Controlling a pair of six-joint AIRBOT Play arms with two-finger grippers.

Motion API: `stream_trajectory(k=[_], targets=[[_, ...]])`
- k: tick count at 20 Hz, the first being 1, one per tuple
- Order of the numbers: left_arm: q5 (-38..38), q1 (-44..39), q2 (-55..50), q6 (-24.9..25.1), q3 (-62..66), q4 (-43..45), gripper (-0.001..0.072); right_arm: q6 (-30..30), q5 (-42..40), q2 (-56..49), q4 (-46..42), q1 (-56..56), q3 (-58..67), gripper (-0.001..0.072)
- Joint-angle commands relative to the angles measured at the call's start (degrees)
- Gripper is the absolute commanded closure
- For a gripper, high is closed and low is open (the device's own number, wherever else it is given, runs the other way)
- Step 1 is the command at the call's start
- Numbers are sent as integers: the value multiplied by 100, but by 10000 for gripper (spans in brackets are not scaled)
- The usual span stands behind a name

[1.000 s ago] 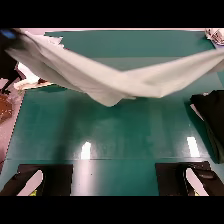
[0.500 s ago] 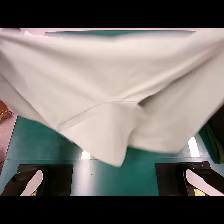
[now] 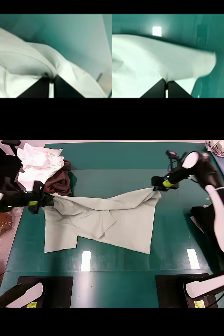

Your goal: Fold the shirts.

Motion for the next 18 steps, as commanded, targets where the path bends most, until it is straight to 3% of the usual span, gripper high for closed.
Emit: stream_trajectory(k=[1,2,3,4,5,8,11,13,16,18], targets=[[1853,-136,-785,262,-358,-166,676,-22,-632,-848,-9,50,535,691],[2199,-136,-883,267,-313,-195,570,-22,-778,-916,2,11,800,680],[2573,-136,-922,273,-236,-192,322,-22,-999,-922,-7,-13,1008,543],[2868,-136,-927,433,-125,-190,123,-24,-1233,-916,-2,-68,1207,349],[3003,-133,-927,643,28,-188,79,-26,-1322,-916,-9,-90,1471,188],[2706,-24,-927,1628,791,-101,78,-564,-1126,-887,0,-232,2249,179],[999,343,-927,2688,1814,562,78,-728,-398,-306,-9,-409,1945,165],[-398,647,-927,2706,2192,1526,79,-778,278,184,-2,-581,1298,62],[-2052,1036,-933,2894,2155,2688,81,-839,511,946,55,-761,-4,55],[-2129,1235,-933,3012,1982,2430,186,-839,369,1467,57,-761,-870,56]])
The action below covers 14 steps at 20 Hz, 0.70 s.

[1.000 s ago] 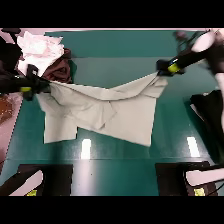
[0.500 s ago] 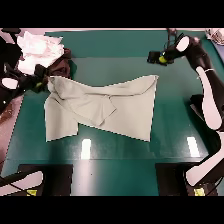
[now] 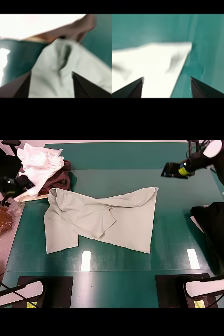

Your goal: Fold the shirts.

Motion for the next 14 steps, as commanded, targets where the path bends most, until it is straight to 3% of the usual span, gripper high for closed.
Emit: stream_trajectory(k=[1,3,8,9,14], targets=[[-1045,328,-37,461,-59,352,183,-61,164,879,46,-92,-1392,55],[-1202,328,-321,518,-55,160,118,-219,223,1327,411,-140,-2096,55],[-1432,328,-1298,1143,-35,-295,105,-446,31,2332,1469,-422,-3464,55],[-1375,328,-1456,1272,-7,-328,4,-448,-24,2533,1576,-476,-3692,55],[-1244,328,-1978,1910,17,-240,-8,-544,-57,3410,1661,-785,-4603,55]])
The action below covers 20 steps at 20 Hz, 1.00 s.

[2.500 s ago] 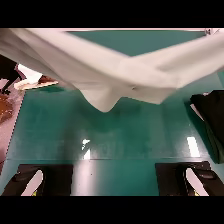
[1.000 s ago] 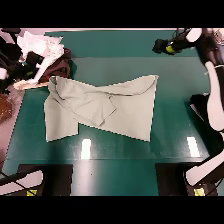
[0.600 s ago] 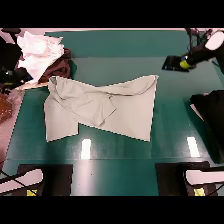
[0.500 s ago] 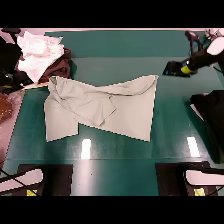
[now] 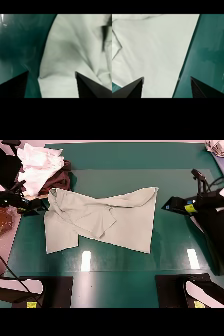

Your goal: Fold the shirts.

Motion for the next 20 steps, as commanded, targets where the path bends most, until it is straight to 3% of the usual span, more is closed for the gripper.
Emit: stream_trajectory(k=[1,4,7,8,9,11,13,14,16,20], targets=[[164,7,-291,428,17,33,-7,-76,-35,605,168,-280,-667,55],[374,7,-308,638,15,31,-2,-186,129,817,168,-518,-938,55],[61,-13,-485,852,13,-133,3,-232,205,953,170,-654,-1213,55],[-68,-52,-544,1051,13,-308,39,-229,236,999,168,-651,-1303,55],[-105,-107,-566,1187,13,-396,152,-232,262,1051,168,-649,-1388,55],[-155,-249,-564,1290,15,-439,182,-232,385,1180,175,-651,-1523,55],[-256,-361,-564,1436,15,-516,356,-251,538,1335,168,-651,-1674,55],[-315,-393,-564,1429,15,-518,362,-273,595,1423,160,-651,-1753,56],[-551,-374,-551,1425,24,-474,635,-367,745,1598,136,-651,-1921,55],[-938,-326,-315,1150,33,-396,678,-457,802,1622,138,-649,-2317,55]])
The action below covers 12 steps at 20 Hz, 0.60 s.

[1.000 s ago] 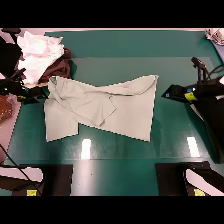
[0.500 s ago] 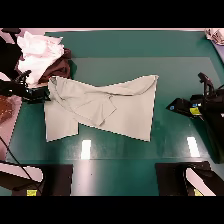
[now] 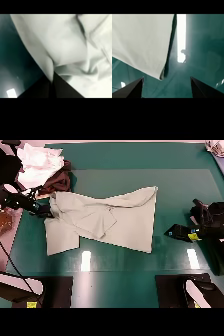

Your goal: Fold the shirts.

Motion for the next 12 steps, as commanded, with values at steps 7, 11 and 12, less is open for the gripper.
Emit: stream_trajectory(k=[7,11,12], targets=[[-522,4,859,-660,2,-98,679,-15,-601,-249,50,719,-1045,54],[-750,4,887,-684,-2,-345,678,358,-1742,-251,525,1401,-1543,54],[-754,4,885,-684,-2,-448,678,398,-2098,-251,850,1589,-1661,54]])
